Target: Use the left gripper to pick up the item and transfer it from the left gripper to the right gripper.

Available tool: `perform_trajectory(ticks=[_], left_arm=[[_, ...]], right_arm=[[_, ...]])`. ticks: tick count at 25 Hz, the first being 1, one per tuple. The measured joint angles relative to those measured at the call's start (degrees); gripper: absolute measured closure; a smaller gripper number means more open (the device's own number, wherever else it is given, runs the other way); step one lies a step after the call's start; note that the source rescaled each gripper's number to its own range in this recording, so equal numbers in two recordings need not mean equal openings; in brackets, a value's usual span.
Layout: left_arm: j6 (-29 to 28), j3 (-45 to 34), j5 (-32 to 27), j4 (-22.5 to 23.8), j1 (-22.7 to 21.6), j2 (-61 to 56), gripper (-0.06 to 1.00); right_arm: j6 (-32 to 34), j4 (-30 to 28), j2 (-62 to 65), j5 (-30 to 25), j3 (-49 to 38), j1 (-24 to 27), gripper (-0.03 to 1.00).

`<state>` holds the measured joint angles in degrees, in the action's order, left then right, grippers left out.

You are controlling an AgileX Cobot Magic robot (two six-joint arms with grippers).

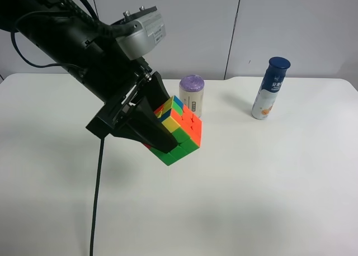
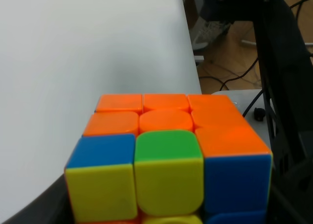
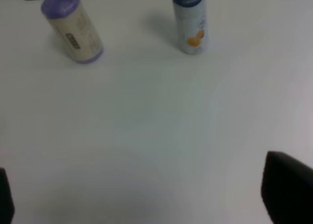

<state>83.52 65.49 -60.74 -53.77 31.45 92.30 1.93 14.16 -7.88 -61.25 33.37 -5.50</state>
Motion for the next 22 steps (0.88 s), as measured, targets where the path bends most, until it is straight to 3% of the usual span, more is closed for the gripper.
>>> perform_trajectory(ticks=[7, 16, 22], left_arm=[[1.9, 0.0, 0.3, 0.0, 0.0, 0.0, 0.94], [6.0, 0.0, 1.1, 0.0, 0.0, 0.0, 0.94], [6.2, 0.0, 3.2, 0.0, 0.0, 0.0, 0.94]], right_arm=[[-1.6, 16.3, -20.9, 0.9, 6.4, 0.0, -0.03], [-16.7, 46.8, -43.5, 1.4, 10.3, 0.0, -0.03], [-23.8, 57.1, -54.8, 1.2, 10.3, -0.7, -0.03]])
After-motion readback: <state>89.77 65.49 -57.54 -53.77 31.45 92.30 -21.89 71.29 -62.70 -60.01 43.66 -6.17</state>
